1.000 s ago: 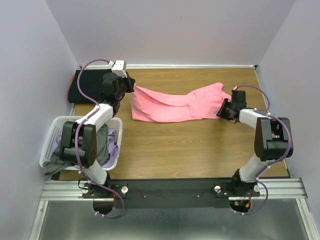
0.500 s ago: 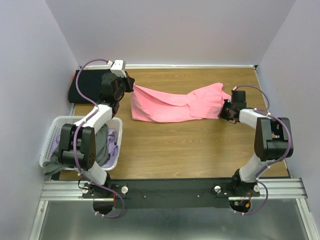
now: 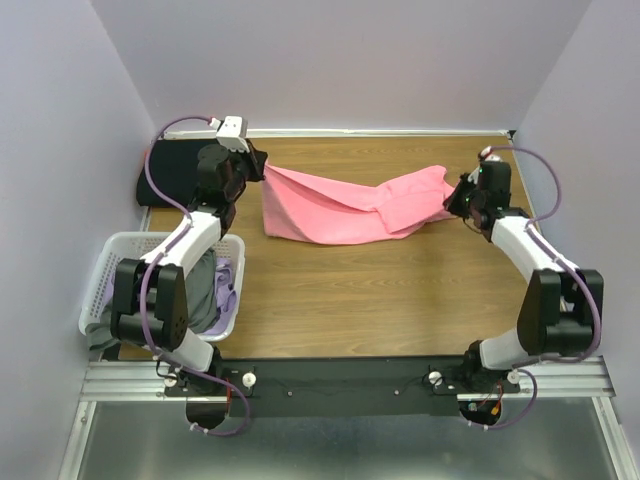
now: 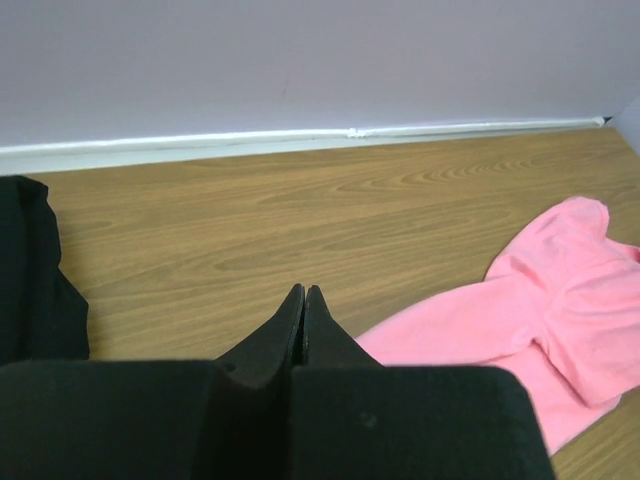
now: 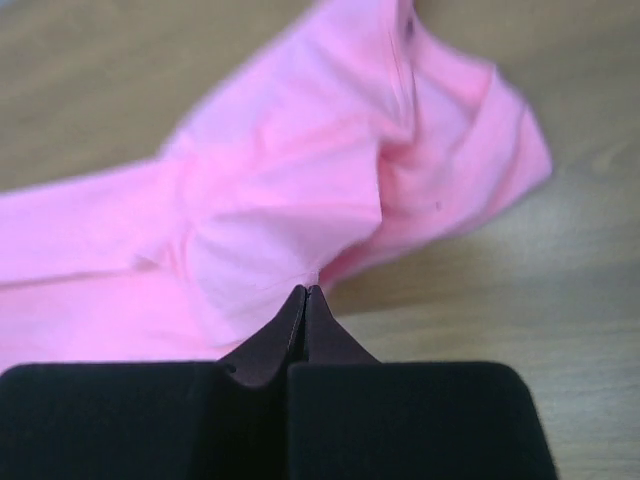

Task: Fold and stack the t-shirts
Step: Flatten the tshirt out

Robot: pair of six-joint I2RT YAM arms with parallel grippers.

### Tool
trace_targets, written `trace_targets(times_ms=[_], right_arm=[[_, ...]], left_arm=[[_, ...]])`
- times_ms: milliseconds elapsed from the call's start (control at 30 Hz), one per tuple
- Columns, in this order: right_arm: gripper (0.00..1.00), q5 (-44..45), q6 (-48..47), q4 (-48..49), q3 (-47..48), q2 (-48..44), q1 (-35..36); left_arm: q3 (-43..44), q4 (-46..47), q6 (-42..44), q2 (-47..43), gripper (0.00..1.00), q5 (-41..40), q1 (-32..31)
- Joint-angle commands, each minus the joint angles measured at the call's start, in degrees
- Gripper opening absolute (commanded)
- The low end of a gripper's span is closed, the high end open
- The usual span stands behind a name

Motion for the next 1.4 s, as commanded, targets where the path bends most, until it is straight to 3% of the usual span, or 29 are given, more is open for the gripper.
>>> trace_targets(times_ms=[0, 267, 467, 833, 967, 1367], right_arm=[[0.01, 0.68, -1.03, 0.2, 5.89, -7.09, 0.25], [0.01, 2.44, -3.14, -1.12, 15.81, -17.65, 0.25], [0.01, 3.93, -5.07, -2.53, 22.23, -28.18, 0.34], [0.01, 3.15, -9.81, -5.78, 42.0, -33.75, 0.34], [0.01, 2.44, -10.35, -5.78, 45.61, -31.47, 0.34], [0.01, 7.52, -12.45, -3.76, 47.2, -11.78, 0.34]], left_arm=[[-0.29, 0.6, 1.07, -4.59, 0.0, -0.63, 0.29], [-1.44, -0.8, 1.77, -14.34, 0.0, -2.39, -0.06], [-0.74, -5.36, 2.74, -26.47, 0.0, -4.15, -0.59], [4.18, -11.88, 3.27, -42.29, 0.0, -3.98, -1.99], [5.77, -10.84, 3.18, -41.17, 0.0, -3.09, -1.99], [11.04, -4.33, 3.53, -18.05, 0.0, -0.2, -1.99]])
